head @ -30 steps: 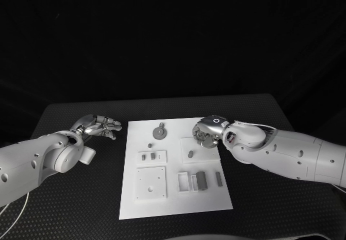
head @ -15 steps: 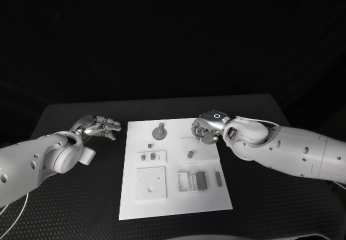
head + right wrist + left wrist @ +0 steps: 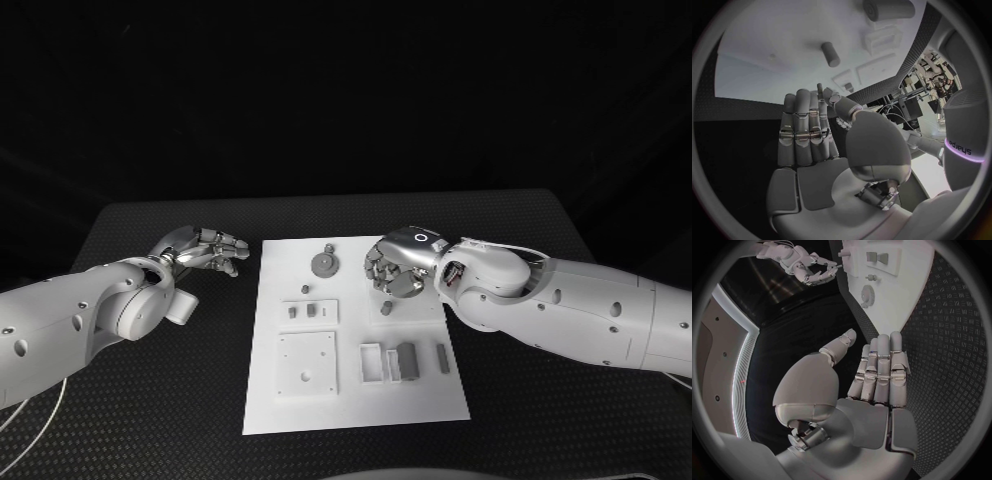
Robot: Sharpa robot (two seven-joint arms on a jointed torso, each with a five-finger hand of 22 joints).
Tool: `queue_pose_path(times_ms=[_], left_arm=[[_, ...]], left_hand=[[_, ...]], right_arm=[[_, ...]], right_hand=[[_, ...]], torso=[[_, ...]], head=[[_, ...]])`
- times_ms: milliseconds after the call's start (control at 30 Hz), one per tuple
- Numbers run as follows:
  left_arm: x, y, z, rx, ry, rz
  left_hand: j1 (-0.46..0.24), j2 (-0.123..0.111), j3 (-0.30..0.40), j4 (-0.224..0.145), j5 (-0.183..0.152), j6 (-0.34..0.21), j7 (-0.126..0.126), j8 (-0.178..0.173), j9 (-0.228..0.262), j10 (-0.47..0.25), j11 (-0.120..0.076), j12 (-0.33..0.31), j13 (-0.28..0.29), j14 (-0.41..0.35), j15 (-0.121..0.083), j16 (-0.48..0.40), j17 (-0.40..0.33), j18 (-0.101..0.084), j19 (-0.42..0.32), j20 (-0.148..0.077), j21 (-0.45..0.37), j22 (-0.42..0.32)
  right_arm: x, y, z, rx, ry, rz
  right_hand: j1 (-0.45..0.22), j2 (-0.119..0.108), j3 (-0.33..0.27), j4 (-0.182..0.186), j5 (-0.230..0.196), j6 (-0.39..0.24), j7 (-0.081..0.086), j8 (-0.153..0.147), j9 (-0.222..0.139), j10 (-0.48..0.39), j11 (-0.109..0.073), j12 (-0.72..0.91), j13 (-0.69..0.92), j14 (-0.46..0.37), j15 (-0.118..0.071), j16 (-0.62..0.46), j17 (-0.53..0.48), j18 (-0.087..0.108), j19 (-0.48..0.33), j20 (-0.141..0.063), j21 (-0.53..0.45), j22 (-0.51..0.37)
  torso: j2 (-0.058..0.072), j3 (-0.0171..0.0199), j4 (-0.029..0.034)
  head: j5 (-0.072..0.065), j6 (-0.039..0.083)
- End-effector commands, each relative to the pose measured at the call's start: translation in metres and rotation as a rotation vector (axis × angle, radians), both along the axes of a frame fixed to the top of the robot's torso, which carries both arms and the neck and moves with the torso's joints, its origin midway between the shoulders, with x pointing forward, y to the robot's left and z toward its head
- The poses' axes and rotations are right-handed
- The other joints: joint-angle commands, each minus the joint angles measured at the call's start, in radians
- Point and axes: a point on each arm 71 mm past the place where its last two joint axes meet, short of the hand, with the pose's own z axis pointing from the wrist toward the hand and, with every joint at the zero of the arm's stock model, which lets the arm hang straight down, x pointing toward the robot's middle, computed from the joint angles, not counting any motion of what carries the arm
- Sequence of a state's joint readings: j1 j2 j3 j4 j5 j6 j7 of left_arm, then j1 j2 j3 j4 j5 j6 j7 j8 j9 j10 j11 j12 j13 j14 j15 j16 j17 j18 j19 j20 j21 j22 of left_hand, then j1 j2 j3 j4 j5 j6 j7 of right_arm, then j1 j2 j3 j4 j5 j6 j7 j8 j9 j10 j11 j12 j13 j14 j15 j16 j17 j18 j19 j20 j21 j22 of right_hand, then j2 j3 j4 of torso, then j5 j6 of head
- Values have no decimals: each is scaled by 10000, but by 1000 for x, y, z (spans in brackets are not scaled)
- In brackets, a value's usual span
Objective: Assemble the parts on the task board
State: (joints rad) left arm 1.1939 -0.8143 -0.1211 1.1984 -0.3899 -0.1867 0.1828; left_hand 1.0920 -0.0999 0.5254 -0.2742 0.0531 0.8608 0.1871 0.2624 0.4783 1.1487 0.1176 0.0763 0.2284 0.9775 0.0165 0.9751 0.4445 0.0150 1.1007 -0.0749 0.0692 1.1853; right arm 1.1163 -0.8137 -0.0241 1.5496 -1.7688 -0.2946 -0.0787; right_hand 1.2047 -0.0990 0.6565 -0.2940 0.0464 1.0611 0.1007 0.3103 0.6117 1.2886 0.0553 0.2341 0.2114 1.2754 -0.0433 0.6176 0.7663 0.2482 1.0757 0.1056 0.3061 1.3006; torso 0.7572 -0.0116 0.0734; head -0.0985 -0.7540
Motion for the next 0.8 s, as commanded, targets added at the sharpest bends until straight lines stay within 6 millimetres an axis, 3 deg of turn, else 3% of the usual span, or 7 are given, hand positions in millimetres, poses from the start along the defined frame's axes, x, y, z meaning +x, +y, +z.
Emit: queue_pose_path(times_ms=[33,400,467,667,800], left_arm=[[0,-3,1,-134,-13,-151],[0,-5,1,-146,-26,-169],[0,-6,1,-142,-28,-171],[1,-9,1,-162,-39,-217],[2,-11,0,-173,-34,-252]], left_hand=[[-70,31,-43,-1,20,-86,7,57,-10,-9,75,-39,12,-26,27,-38,11,145,-29,-30,-31,-12],[-70,31,-47,-5,21,-89,7,59,-11,-12,75,-39,15,-24,27,-43,15,143,-29,-31,-30,-22],[-70,30,-48,-5,20,-88,7,60,-11,-12,75,-39,15,-24,27,-43,16,143,-28,-31,-30,-24],[-70,32,-49,-5,21,-88,7,61,-12,-13,75,-39,17,-23,27,-46,18,142,-28,-31,-30,-29],[-72,31,-51,-6,20,-89,7,62,-12,-14,76,-39,18,-23,27,-48,19,141,-28,-31,-30,-32]], right_arm=[[-7,13,3,235,52,396],[-22,48,7,746,190,1268],[-25,54,6,797,239,1452],[-34,70,-1,746,492,1882],[-41,79,-13,547,678,2171]], right_hand=[[69,5,22,9,21,63,-34,52,18,59,-29,-58,18,-7,-41,59,14,136,67,-1,51,17],[64,18,23,10,21,52,-29,47,26,55,-26,-74,23,-9,-44,66,18,135,74,-4,45,22],[62,21,23,10,21,49,-28,46,28,53,-25,-78,24,-9,-44,68,19,136,76,-4,44,23],[59,32,24,8,21,39,-25,42,36,49,-24,-92,29,-1,-48,79,25,136,91,-10,43,28],[57,38,24,8,21,34,-23,40,39,46,-23,-99,31,-1,-48,81,27,135,96,-12,41,30]], torso=[[0,-7,16],[-3,-19,-5],[-18,-21,-15],[-31,-45,-18],[-39,-31,-29]], head=[[130,-20],[484,-46],[589,-60],[718,-77],[826,-80]])
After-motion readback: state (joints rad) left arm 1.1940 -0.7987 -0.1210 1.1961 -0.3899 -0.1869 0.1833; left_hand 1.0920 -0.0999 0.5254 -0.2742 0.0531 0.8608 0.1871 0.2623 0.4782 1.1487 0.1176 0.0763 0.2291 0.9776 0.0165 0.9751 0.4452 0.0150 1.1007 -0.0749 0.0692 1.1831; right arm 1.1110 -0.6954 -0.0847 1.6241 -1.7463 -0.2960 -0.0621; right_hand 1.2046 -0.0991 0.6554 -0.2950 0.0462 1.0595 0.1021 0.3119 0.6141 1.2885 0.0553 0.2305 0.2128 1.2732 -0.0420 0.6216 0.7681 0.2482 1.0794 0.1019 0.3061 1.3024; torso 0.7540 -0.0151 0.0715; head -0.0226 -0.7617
